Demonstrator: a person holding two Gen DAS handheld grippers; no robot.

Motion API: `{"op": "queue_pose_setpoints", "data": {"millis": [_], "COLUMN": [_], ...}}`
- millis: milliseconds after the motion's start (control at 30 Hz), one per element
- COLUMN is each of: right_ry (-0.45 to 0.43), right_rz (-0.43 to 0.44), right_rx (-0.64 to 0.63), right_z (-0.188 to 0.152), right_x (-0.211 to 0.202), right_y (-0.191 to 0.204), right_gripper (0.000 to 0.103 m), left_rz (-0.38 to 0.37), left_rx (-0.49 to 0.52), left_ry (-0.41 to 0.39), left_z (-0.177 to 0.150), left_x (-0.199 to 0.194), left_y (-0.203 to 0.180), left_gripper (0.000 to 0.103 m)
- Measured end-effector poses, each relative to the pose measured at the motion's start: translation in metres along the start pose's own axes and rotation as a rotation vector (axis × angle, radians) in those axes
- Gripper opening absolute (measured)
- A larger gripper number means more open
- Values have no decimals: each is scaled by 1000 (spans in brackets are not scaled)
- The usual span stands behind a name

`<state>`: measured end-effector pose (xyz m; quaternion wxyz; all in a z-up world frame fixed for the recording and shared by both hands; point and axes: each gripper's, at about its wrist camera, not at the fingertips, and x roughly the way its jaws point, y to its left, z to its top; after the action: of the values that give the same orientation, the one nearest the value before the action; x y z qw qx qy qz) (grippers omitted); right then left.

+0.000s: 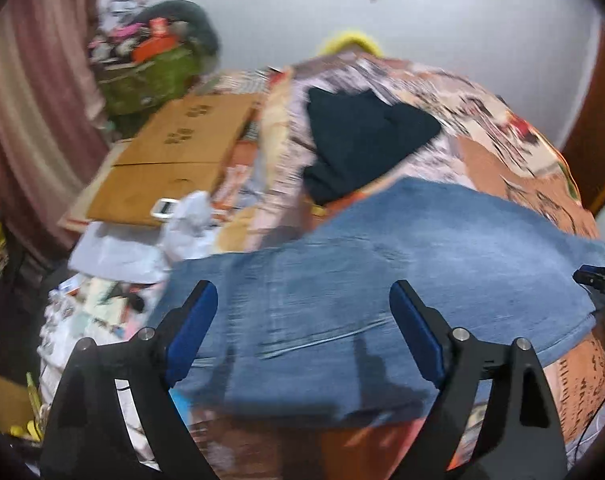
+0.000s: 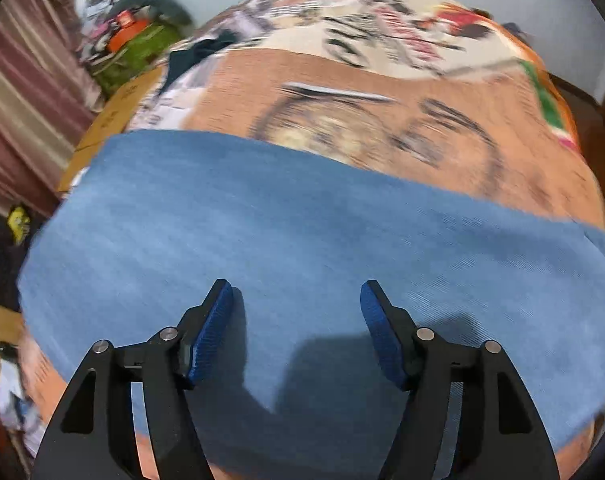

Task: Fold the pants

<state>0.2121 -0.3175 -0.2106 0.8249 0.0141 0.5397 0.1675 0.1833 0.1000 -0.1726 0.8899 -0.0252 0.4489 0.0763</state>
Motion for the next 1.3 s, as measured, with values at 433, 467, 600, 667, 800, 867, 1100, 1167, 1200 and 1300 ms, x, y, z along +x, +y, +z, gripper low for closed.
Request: {"op": "queue_pose_setpoints", "data": {"millis": [433, 467, 600, 667, 800, 867, 1100, 1167, 1200, 1300], "right_ry": [-178, -183, -187, -199, -238, -235, -252, -229, -222, -221], "right_rz": [-78, -75, -38, -42, 4, -3, -148, -174, -185, -237], "right_rx": [218, 253, 415, 456, 507, 520, 440, 423, 419, 435], "right_z": [-58, -62, -85, -89, -83, -78, -70, -68, -67, -68], "right_x": [-92, -95, -102, -101, -92, -87, -91, -90, -90, -99], "right_y": [-104, -114, -155, -166, -179, -184, -188, -188, -188, -187], "right_gripper": [63, 63, 63, 63, 57, 43, 7, 7, 7, 15], "left_rz": [-122, -131, -175, -168, -145, -137, -146, -156, -164, -184], "left_rx": [182, 184, 237, 271, 317, 325, 327, 329, 330, 338], "left_ry": [160, 168, 199, 192, 174, 170, 188, 193, 195, 194], "left_z": [20, 21, 25, 25, 25, 25, 25, 25, 24, 20], "left_x": [66, 67, 71, 72, 73, 72, 72, 71, 71, 68], "left_y": [-137, -142, -173, -189, -215, -223, -238, -241, -244, -251], "left_gripper": [92, 92, 92, 93, 93, 93, 93, 93, 93, 93]}}
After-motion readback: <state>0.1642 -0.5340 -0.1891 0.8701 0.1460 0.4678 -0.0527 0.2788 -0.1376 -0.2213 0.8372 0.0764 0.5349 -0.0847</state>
